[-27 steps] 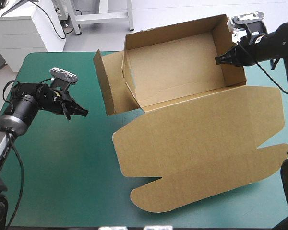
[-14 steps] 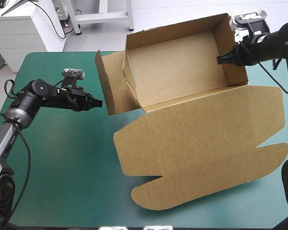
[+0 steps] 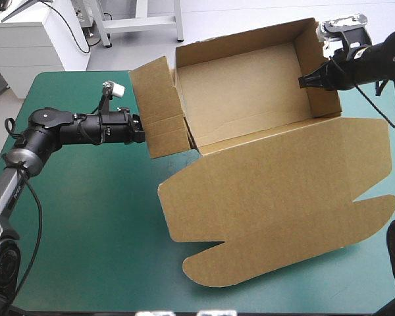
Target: Fold the box
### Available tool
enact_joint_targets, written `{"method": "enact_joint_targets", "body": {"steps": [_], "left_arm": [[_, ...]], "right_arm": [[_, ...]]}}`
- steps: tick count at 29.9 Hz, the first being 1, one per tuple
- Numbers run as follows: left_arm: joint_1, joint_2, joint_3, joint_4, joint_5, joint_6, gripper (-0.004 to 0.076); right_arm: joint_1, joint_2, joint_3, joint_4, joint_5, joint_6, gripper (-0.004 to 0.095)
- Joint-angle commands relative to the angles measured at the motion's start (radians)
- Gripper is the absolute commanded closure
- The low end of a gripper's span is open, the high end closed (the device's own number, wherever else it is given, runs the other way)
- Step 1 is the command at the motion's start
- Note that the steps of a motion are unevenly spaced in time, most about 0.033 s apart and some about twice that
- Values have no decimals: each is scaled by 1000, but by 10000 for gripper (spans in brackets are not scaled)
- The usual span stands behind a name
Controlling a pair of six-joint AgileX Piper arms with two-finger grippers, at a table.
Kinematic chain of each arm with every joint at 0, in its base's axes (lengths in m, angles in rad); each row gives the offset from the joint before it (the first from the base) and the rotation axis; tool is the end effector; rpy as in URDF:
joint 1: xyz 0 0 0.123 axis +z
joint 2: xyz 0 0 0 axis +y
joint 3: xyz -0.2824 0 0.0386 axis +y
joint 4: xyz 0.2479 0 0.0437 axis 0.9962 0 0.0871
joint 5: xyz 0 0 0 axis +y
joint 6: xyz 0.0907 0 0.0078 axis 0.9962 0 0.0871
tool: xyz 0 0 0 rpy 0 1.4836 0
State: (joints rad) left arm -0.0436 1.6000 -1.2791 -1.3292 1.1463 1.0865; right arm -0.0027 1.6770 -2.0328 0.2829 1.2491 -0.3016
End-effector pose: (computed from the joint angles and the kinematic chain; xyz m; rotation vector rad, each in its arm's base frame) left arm 0.3238 -0.0948 0.3395 0.6490 1.9852 -1.2108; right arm 0.3470 0.0232 0.4644 -0.3697 2.3091 0.2116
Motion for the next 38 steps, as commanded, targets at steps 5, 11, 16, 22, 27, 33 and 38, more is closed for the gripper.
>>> {"method": "enact_joint_targets", "body": {"steps": [5, 11, 16, 22, 27, 33, 38], "left_arm": [[-5, -42, -25, -314, 150, 88, 731], [-5, -42, -34, -381, 150, 88, 731], [-5, -42, -34, -410, 150, 114, 712], [-5, -42, -34, -412, 150, 110, 449], [-5, -42, -37, -408, 150, 104, 149], [-5, -42, -45, -383, 148, 65, 111], [-8, -42, -45, -385, 150, 65, 111]], "right_arm": [[-2, -54, -26, 75, -3, 9, 929], [0, -43, -26, 73, -3, 16, 925], [24, -31, -26, 67, -4, 29, 925], [122, -14, -26, -70, -53, 99, 925], [191, -12, -26, -137, -101, 140, 925], [246, -12, -26, -224, -139, 210, 925], [267, -12, -26, -268, -155, 250, 925]]}}
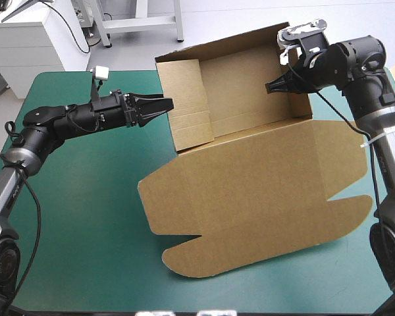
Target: Fold the box
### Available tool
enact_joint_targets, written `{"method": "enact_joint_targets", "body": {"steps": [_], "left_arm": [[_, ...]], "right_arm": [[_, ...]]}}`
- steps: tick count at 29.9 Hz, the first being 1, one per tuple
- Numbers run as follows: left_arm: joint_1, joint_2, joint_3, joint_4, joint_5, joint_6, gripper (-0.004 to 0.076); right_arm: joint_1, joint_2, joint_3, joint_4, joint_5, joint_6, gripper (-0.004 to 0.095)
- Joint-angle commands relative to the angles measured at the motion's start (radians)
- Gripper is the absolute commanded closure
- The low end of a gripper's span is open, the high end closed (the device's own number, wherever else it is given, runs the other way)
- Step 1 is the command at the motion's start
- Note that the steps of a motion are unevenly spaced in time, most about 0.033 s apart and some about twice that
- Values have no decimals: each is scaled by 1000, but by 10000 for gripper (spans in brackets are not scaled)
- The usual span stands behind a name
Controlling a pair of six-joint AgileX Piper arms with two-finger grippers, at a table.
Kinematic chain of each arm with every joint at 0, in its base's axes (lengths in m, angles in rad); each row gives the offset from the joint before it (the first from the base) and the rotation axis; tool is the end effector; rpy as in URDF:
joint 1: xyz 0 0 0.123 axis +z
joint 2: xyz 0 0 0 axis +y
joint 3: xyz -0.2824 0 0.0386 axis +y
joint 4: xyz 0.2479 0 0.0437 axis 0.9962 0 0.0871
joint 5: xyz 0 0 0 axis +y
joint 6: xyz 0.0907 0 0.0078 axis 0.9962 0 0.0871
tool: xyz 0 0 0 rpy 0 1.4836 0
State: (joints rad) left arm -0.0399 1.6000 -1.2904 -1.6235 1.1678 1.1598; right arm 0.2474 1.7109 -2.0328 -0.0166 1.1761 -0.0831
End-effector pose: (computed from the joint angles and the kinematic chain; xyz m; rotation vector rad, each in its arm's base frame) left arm 0.3283 -0.0969 0.3667 0.5083 1.7345 -1.3839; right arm 0.3537 0.0879 0.4539 -0.3845 2.3066 0.0605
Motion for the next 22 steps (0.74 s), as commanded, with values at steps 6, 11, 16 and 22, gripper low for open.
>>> {"method": "enact_joint_targets", "body": {"steps": [6, 11, 16, 22], "left_arm": [[-37, -42, -46, -49, 97, -24, 126], [-110, -42, -179, 313, -104, -286, 162], [-234, -42, -371, 691, -278, -633, 182], [-354, -42, -514, 1215, -312, -1019, 279]], "right_arm": [[17, -46, -26, 35, -91, 60, 925], [17, -46, -26, 41, -97, 83, 925], [17, -46, -26, 85, -107, 99, 925], [17, -46, -26, 219, -148, 94, 925]]}}
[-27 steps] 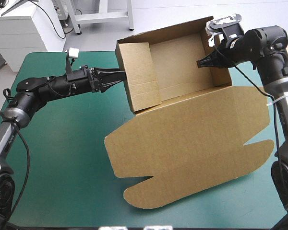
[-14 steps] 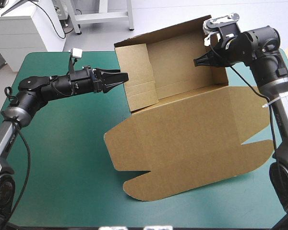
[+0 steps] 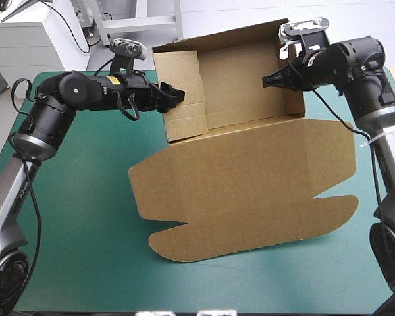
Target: Fold the box
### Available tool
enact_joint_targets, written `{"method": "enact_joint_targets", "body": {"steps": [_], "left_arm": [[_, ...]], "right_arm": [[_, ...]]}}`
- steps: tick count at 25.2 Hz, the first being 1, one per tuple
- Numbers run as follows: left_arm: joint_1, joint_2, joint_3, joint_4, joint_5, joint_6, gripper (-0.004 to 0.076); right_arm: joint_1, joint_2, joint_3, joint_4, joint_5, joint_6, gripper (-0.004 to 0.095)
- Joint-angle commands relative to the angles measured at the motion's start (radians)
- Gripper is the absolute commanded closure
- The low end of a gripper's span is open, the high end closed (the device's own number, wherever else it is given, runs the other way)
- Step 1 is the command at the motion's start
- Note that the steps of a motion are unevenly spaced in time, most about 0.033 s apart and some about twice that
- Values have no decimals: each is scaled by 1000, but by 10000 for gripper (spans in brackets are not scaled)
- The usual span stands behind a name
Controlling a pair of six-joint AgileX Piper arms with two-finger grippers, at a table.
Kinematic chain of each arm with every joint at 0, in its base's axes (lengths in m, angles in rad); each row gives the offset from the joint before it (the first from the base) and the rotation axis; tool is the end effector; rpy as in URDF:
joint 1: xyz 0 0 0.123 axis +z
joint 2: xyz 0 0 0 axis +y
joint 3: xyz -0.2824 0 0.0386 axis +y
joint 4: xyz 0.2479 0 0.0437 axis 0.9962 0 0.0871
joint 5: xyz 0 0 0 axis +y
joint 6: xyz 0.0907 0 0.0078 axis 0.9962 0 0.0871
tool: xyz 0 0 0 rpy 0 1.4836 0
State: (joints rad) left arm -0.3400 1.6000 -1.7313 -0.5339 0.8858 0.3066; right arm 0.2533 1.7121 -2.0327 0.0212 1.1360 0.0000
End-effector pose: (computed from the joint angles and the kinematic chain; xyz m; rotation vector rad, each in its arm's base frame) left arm 0.3238 -0.1526 0.4331 0.5470 2.1142 -0.6618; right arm 0.3552 0.0938 0.4561 -0.2906 2.2854 0.1569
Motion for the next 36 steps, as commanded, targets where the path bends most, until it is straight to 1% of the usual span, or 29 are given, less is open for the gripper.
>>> {"method": "enact_joint_targets", "body": {"steps": [1, 2, 4, 7, 9, 12, 16, 19, 20, 21, 22, 23, 26, 29, 33, 36], "left_arm": [[-63, -42, -81, 167, -30, -199, 283], [-72, -42, -88, 216, -30, -243, 283], [-79, -42, -90, 254, -35, -283, 283], [-79, -37, -90, 258, -56, -319, 307], [-79, -33, -90, 258, -77, -340, 352], [-79, -20, -90, 268, -83, -388, 451], [-79, -3, -90, 269, -89, -411, 519], [-79, -2, -90, 265, -102, -411, 584], [-79, -2, -90, 265, -107, -411, 643], [-79, -2, -90, 266, -107, -408, 673], [-79, -2, -90, 269, -105, -398, 721], [-79, -2, -90, 269, -105, -389, 731], [-79, 0, -90, 311, -89, -384, 731], [-79, 21, -90, 348, -58, -384, 731], [-77, 83, -90, 356, 5, -354, 731], [-68, 123, -90, 373, 29, -354, 731]], "right_arm": [[11, -47, -26, 202, -116, 0, 925], [11, -47, -26, 216, -126, 0, 925], [11, -47, -26, 231, -140, 0, 925], [11, -47, -26, 240, -143, 0, 925], [11, -47, -26, 249, -143, 0, 925], [11, -47, -26, 271, -148, 13, 925], [11, -47, -26, 347, -171, -5, 927], [11, -47, -26, 350, -171, -14, 927], [11, -45, -26, 342, -169, -15, 927], [11, -45, -26, 327, -165, -15, 927], [11, -45, -26, 306, -146, -15, 927], [11, -43, -26, 292, -136, -18, 927], [11, -28, -26, 212, -52, -32, 927], [11, -2, -26, 172, 10, -37, 927], [11, 74, -26, 161, 95, -41, 927], [11, 124, -26, 172, 109, -24, 928]]}}
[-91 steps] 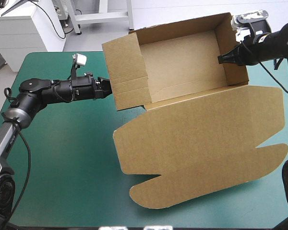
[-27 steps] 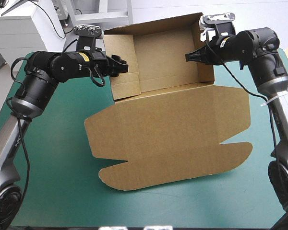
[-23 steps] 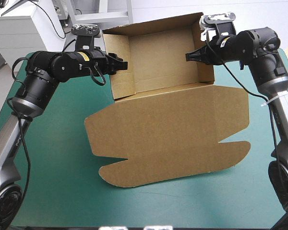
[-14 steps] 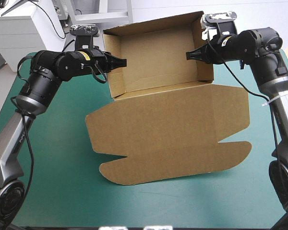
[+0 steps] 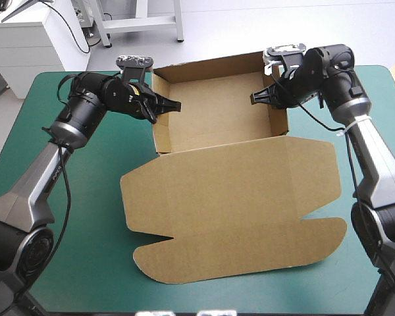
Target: Fold the box
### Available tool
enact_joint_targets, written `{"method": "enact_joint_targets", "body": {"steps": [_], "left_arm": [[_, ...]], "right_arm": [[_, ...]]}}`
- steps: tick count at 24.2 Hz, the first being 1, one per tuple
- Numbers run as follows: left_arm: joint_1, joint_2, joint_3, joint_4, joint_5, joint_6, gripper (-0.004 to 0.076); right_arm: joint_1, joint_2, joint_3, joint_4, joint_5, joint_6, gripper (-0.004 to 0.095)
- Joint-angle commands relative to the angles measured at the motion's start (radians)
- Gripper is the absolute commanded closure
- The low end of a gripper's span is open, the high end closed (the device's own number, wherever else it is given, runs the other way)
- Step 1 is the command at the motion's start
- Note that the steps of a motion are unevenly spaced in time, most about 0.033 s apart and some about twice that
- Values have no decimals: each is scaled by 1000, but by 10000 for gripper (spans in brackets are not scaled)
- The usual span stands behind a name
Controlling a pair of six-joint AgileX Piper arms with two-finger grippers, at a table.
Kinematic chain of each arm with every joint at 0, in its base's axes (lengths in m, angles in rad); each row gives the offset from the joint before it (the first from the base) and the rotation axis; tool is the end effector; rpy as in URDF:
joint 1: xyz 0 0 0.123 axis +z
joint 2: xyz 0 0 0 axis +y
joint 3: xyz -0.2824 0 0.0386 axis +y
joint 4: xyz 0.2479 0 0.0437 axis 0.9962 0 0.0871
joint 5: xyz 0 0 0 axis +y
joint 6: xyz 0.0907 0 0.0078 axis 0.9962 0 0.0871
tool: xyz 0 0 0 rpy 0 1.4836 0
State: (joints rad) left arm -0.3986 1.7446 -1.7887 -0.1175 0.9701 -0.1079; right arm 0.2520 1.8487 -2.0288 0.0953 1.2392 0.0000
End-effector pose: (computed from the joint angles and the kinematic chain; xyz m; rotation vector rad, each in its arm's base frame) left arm 0.3590 -0.1608 0.3818 0.3175 2.4157 -0.3784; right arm 0.3870 0.1081 0.3965 -0.3165 2.5312 0.2252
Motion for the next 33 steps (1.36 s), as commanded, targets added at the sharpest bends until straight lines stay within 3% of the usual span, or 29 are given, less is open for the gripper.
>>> {"method": "enact_joint_targets", "body": {"steps": [1, 9, 20, 22, 24, 25, 29, 33], "left_arm": [[-10, -7, -32, -29, -38, 60, 731], [20, 108, -32, 5, 44, 68, 731], [20, 221, -32, -40, 97, 97, 729], [22, 221, -32, -63, 101, 113, 678], [30, 221, -32, -71, 103, 133, 547], [34, 221, -32, -77, 110, 141, 435], [55, 221, -32, -80, 119, 148, 216], [74, 219, -49, -78, 144, 146, 195]], "right_arm": [[13, 2, -30, 118, 5, -19, 927], [13, 126, -30, 173, 5, -14, 927], [13, 235, -30, 137, 5, -7, 926], [13, 235, -30, 115, 5, -12, 881], [13, 235, -30, 126, 5, -41, 680], [13, 235, -30, 129, 5, -41, 479], [13, 235, -30, 125, 5, -41, 37], [11, 230, -47, 118, 5, -35, 27]]}}
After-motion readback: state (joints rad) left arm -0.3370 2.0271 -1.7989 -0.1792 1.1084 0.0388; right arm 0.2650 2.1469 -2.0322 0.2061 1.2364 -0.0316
